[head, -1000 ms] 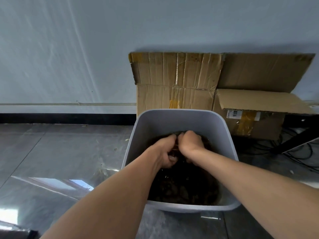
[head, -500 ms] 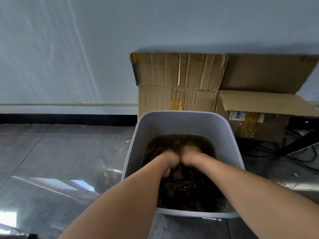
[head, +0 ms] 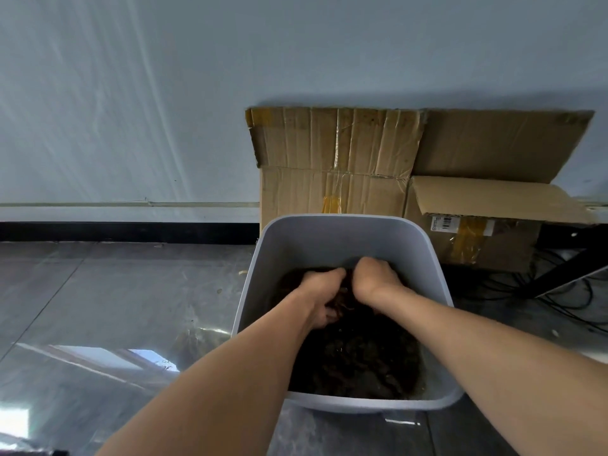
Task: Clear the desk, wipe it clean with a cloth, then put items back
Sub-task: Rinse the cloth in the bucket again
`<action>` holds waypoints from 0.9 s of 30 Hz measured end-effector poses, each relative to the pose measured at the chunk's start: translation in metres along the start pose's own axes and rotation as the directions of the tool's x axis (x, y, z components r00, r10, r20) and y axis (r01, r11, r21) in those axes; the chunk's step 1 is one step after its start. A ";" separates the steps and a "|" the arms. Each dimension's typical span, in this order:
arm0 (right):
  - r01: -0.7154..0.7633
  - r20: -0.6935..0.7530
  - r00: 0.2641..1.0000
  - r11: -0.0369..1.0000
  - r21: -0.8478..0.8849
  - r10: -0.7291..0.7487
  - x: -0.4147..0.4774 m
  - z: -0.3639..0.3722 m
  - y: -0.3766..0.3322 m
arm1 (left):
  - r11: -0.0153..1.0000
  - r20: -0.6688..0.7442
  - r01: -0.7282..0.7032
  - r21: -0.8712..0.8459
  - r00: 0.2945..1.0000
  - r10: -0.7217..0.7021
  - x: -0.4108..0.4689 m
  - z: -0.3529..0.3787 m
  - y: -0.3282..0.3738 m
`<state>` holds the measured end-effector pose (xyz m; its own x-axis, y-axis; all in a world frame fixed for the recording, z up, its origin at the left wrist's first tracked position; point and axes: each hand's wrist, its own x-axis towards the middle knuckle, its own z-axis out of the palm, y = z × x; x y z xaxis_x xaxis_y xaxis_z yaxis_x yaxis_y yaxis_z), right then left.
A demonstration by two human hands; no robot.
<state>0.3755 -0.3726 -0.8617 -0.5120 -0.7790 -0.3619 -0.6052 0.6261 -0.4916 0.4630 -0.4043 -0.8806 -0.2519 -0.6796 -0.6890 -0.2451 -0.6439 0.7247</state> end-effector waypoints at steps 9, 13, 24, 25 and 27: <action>0.120 0.297 0.955 0.927 -0.356 -0.010 -0.001 0.016 0.006 | 0.728 -0.109 -0.023 0.685 0.985 0.134 0.028 -0.011 -0.026; 0.065 0.252 0.967 0.985 -0.159 -0.023 0.003 0.020 0.003 | 0.864 0.032 0.058 0.500 0.996 -0.086 0.025 -0.012 -0.021; -0.165 -0.019 0.981 0.890 0.425 0.191 -0.005 0.000 0.001 | 0.994 0.087 -0.029 -0.103 0.995 0.038 0.004 -0.002 0.009; -0.135 0.007 0.989 0.897 0.420 0.146 -0.003 -0.006 0.000 | 0.991 0.069 -0.061 -0.119 0.995 0.070 0.003 -0.004 0.011; -0.092 0.117 0.992 0.906 0.413 0.048 -0.008 -0.022 -0.003 | 0.987 0.002 -0.117 -0.112 0.993 0.118 0.003 -0.010 0.014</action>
<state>0.3679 -0.3679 -0.8398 -0.4652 -0.7468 -0.4752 -0.2497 0.6257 -0.7390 0.4681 -0.4189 -0.8729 -0.2809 -0.7500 -0.5988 -0.1078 -0.5953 0.7962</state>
